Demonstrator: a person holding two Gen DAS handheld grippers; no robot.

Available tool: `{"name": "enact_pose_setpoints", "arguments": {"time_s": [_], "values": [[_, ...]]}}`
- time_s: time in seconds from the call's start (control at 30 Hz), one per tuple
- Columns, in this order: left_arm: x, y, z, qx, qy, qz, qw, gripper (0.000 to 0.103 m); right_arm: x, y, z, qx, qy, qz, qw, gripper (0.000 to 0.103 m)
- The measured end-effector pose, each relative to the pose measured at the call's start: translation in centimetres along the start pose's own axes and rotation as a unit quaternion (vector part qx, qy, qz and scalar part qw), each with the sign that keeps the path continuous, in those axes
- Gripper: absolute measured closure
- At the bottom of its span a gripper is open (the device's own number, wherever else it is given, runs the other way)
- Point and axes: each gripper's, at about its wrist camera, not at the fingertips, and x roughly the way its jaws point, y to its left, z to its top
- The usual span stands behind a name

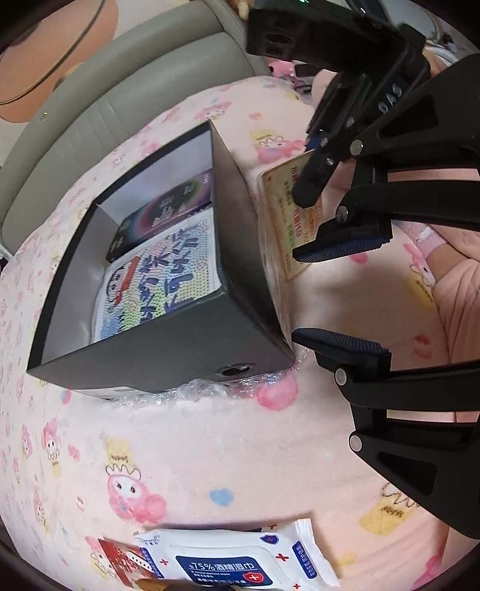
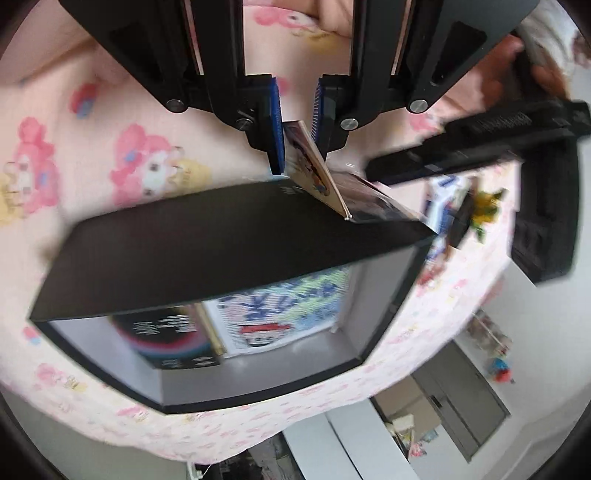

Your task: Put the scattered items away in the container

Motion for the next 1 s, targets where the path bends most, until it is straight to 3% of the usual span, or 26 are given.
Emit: {"name": "enact_pose_setpoints", "arguments": {"time_s": [0.1,0.3,0.5,0.63,0.83,1.0], "values": [[-0.9,-0.2,-0.1,0.007,-0.011,-0.006,0.9999,0.067,-1.4,0.3,-0.2,-0.016,-0.006,-0.006,1.0,0.092],[-1.6,0.1,0.4,-0.005,-0.022,-0.031,0.9993,0.065,-4.6,3.0,1.1,-0.084,-0.001,0.045,0.995,0.093],[-1.7,0.6,0.8,-0.018,-0.025,-0.045,0.9985,0.065,-1.2,2.4,1.8,-0.121,0.037,-0.036,0.991,0.093],[-0.5,0.4,0.6,-0.014,0.003,-0.04,0.9991,0.065,1.1,1.9,2.2,-0.144,0.063,-0.092,0.983,0.093],[1.7,-0.3,0.2,-0.009,0.046,-0.035,0.9983,0.065,1.2,-2.1,1.4,-0.04,0.083,-0.092,0.992,0.088],[4.3,-2.7,-0.7,0.023,0.089,-0.05,0.9945,0.065,-1.1,-4.0,0.2,0.03,0.055,-0.072,0.995,0.08]]}}
